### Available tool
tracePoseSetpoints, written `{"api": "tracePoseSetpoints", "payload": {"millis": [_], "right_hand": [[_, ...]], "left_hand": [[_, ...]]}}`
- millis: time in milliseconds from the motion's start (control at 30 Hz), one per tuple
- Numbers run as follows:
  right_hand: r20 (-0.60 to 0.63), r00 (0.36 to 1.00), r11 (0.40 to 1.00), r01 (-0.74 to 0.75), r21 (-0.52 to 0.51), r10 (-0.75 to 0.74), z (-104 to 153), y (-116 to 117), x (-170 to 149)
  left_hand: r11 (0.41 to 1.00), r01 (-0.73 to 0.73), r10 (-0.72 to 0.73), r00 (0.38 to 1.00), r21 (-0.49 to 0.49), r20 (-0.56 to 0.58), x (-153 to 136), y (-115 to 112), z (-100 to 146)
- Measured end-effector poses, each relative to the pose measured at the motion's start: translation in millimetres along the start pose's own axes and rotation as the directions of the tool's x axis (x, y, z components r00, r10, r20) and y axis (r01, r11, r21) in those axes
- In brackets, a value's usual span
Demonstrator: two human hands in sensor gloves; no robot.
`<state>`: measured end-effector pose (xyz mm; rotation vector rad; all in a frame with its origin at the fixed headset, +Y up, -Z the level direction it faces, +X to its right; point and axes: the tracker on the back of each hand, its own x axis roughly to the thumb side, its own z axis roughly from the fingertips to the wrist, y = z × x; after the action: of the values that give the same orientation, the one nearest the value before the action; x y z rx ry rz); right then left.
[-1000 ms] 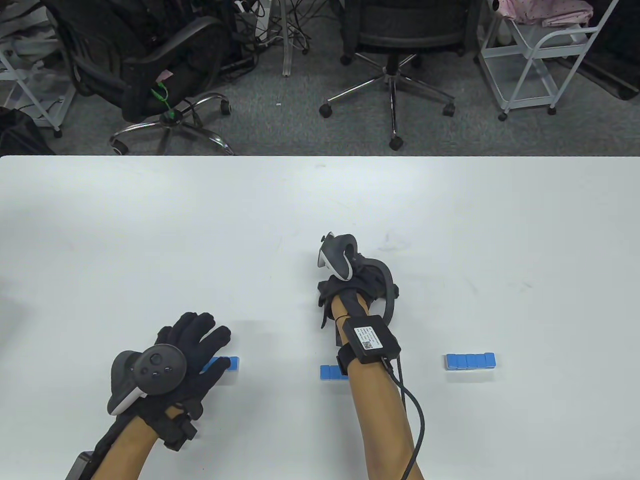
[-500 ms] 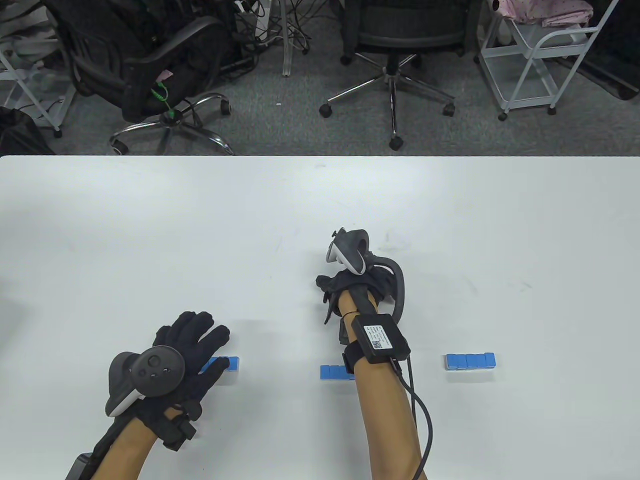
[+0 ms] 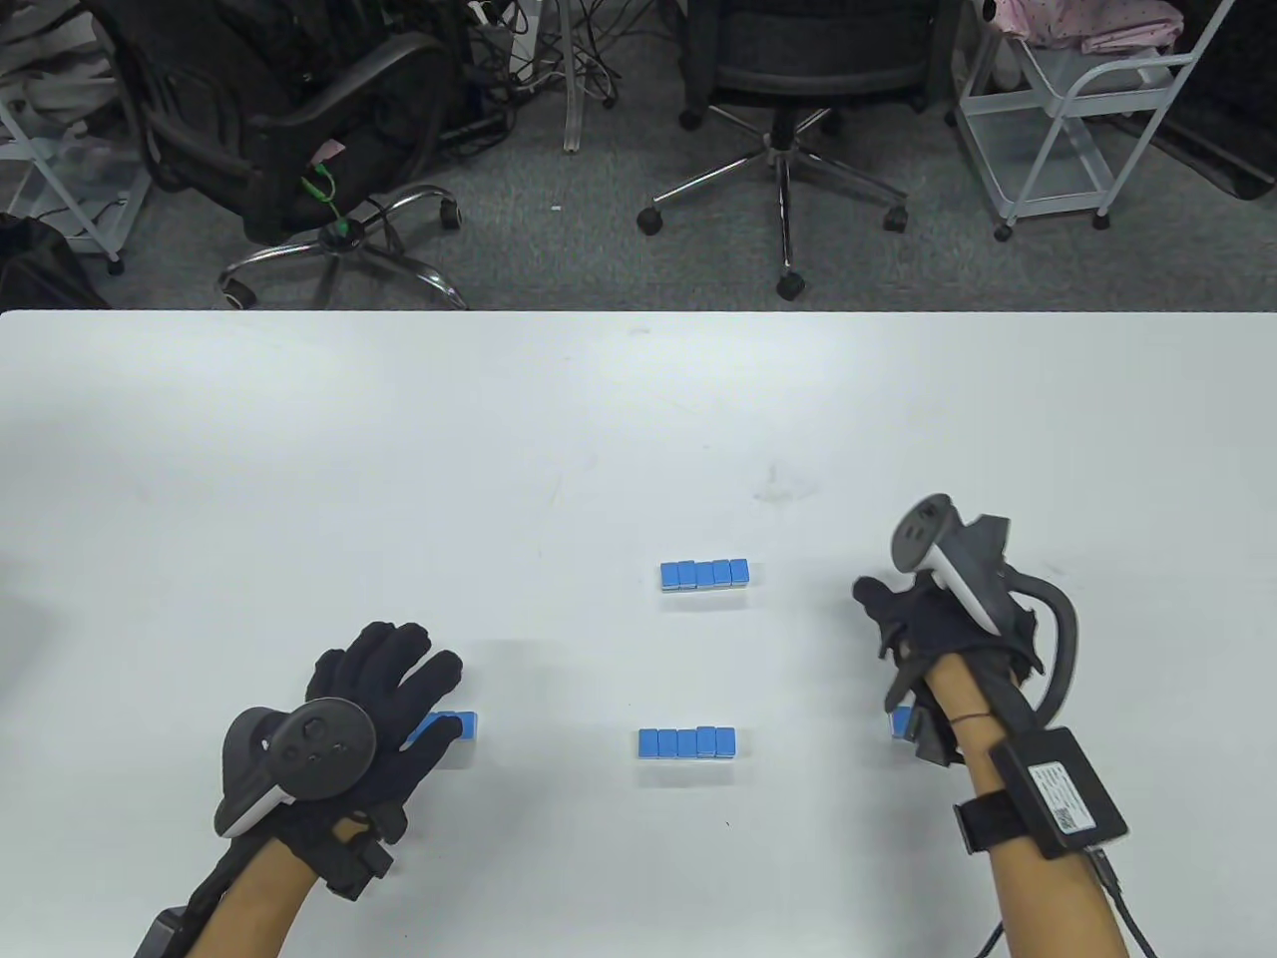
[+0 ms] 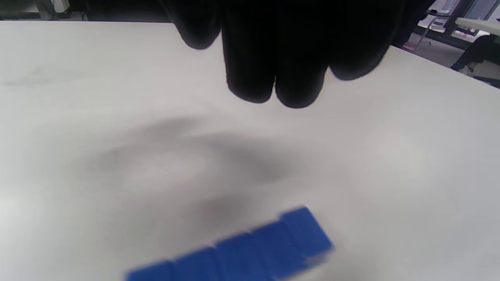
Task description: Build mahjong tile wall
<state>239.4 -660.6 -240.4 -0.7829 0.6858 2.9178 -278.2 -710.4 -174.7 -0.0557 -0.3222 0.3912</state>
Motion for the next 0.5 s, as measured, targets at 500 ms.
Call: {"api": "tracePoseSetpoints", "payload": {"millis": [500], "right_hand": [[0.068,0.997,0.988,0.011,0.156,-0.022,-14,73,-38]], "left_hand": [[0.999,-0.037,0.035,0.998,-0.039,-0.056,-9,-7,1]]}}
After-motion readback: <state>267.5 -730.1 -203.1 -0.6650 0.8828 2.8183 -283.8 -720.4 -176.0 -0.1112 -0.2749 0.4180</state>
